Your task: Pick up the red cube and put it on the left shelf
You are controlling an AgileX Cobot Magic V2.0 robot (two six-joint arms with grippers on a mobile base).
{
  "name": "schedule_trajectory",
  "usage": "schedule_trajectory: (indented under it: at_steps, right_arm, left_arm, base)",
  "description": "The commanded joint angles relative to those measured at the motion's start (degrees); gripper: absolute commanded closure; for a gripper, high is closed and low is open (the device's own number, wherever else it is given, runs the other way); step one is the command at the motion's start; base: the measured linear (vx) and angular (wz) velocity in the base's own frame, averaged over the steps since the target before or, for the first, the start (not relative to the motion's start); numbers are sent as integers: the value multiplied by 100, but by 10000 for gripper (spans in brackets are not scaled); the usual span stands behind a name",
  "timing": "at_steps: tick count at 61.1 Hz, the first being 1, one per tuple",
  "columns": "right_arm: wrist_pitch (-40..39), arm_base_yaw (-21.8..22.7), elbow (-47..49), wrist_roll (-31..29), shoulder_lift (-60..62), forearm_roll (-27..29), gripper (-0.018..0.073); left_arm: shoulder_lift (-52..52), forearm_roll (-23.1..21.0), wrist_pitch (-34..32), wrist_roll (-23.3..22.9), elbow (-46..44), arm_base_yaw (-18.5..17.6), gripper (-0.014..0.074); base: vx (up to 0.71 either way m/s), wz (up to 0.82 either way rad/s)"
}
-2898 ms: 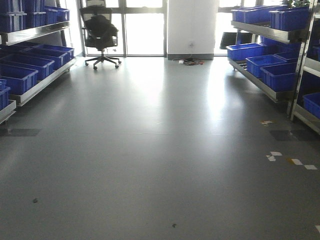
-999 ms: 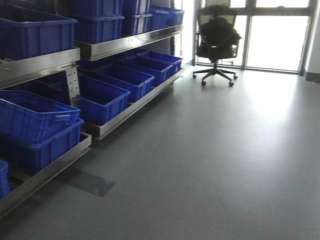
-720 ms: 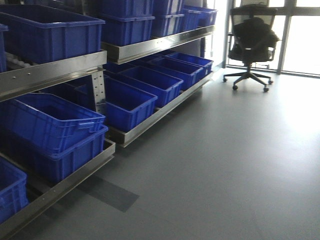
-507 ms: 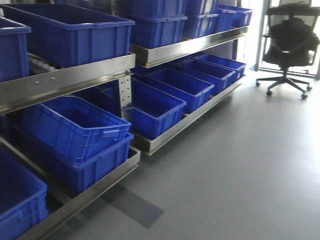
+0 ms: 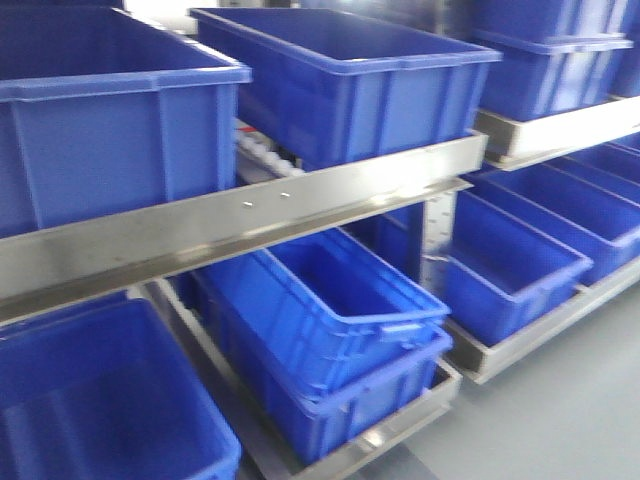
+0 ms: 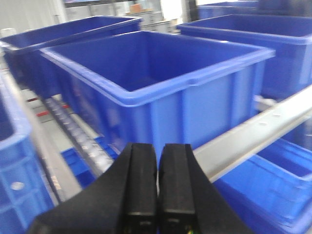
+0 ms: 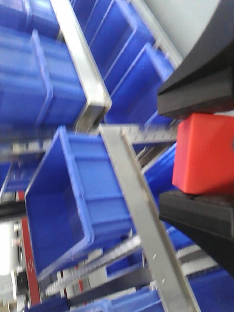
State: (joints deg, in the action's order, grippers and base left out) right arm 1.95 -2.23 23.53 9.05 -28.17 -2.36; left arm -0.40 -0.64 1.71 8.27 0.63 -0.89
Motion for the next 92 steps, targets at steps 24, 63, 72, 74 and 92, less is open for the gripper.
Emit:
schedule_trajectory:
  at_steps: [24, 63, 72, 74, 92]
  right_arm:
    - [-557, 34, 175, -59, -23, -73, 510]
    - [-557, 34, 175, -59, -23, -73, 510]
    - [-557, 34, 175, -59, -23, -73, 510]
    - [-557, 34, 175, -59, -23, -73, 510]
    - [-557, 34, 175, -59, -23, -73, 510]
  left_arm:
    - [40, -27, -518, 3, 126, -31, 491]
    - [40, -27, -518, 3, 126, -31, 491]
    - [40, -27, -518, 3, 126, -31, 491]
    - [40, -27, -518, 3, 126, -31, 491]
    - [40, -27, -518, 3, 126, -31, 491]
  base:
    - [29, 58]
    - [15, 49]
    - [7, 27]
    - [10, 25]
    - [2, 12]
